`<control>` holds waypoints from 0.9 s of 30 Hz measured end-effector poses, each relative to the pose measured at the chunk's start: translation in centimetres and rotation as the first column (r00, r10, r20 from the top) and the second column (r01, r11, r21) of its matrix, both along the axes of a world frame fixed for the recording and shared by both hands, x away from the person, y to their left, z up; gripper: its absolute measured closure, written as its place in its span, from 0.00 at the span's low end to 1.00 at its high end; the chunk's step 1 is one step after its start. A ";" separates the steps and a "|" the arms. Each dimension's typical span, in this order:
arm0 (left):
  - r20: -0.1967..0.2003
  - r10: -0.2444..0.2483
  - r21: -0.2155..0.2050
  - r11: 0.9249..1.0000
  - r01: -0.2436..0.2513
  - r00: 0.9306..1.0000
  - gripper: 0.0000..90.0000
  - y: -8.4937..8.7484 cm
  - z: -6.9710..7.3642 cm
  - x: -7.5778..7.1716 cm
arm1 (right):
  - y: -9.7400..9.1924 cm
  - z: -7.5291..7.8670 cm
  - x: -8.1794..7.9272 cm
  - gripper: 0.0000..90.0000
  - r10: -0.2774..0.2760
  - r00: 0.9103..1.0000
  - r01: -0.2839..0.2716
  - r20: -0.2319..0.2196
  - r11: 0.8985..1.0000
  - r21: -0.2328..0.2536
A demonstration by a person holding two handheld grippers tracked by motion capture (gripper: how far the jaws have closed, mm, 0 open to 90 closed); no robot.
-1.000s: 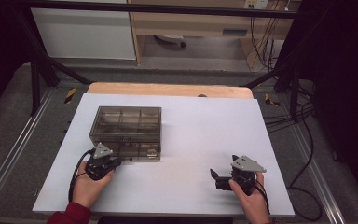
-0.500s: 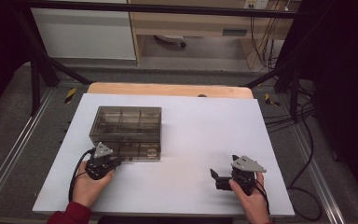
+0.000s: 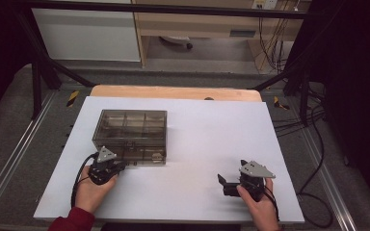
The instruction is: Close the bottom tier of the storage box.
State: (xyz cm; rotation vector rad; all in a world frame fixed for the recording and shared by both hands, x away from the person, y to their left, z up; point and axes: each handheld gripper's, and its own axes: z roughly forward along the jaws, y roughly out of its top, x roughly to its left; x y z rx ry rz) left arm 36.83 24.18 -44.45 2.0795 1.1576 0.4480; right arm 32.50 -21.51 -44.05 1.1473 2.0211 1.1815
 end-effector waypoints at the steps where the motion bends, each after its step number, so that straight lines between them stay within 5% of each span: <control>1: -0.001 0.000 0.001 1.000 0.000 1.000 1.00 0.0 0.0 0.1 | 0.0 0.0 0.0 0.02 0.000 1.000 0.000 0.000 1.000 0.000; 27: 0.004 0.001 0.015 1.000 -0.001 1.000 1.00 0.0 -0.2 1.4 | -0.1 -0.1 0.2 0.03 0.005 1.000 -0.005 -0.015 1.000 0.003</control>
